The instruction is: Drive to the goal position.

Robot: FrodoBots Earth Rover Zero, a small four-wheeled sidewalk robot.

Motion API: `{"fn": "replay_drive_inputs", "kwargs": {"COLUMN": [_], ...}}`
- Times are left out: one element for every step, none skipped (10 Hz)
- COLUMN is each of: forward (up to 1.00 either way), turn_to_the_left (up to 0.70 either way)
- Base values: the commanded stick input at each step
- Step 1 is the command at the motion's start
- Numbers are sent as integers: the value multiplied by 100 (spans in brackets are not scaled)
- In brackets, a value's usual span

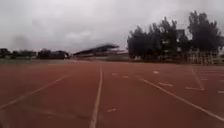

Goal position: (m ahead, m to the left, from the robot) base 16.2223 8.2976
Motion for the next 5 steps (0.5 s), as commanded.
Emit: {"fn": "replay_drive_inputs", "kwargs": {"forward": [70, 70, 70, 70, 70], "turn_to_the_left": [0, 0, 0, 0, 0]}}
